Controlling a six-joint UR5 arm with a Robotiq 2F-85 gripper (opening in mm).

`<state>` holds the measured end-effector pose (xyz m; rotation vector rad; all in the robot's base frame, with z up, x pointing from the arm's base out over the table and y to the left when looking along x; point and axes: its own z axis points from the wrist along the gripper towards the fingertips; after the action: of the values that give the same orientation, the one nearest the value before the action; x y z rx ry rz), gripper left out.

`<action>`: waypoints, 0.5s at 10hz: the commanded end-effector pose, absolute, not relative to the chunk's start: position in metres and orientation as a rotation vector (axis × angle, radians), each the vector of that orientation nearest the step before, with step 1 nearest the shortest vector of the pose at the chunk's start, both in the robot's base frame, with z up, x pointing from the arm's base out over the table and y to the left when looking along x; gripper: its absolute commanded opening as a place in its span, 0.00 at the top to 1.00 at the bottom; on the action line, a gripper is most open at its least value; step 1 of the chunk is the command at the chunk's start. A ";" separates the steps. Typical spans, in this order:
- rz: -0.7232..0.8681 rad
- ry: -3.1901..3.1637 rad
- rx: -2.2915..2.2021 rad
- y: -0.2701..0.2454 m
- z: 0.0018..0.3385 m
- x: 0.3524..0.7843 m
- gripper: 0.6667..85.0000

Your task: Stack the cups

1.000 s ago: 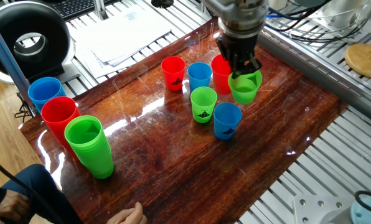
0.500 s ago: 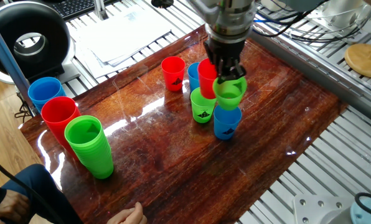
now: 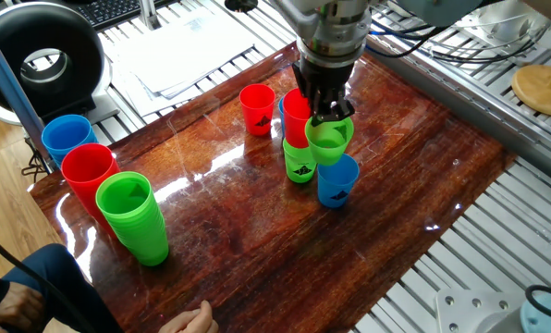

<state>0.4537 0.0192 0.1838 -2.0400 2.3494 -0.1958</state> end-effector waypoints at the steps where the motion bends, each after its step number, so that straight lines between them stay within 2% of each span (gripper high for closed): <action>1: -0.177 2.327 -2.037 0.017 0.180 0.454 0.99; 5: -0.168 2.321 -2.041 0.013 0.174 0.457 0.99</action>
<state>0.4552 0.0135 0.1770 -2.0481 2.3299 -0.1842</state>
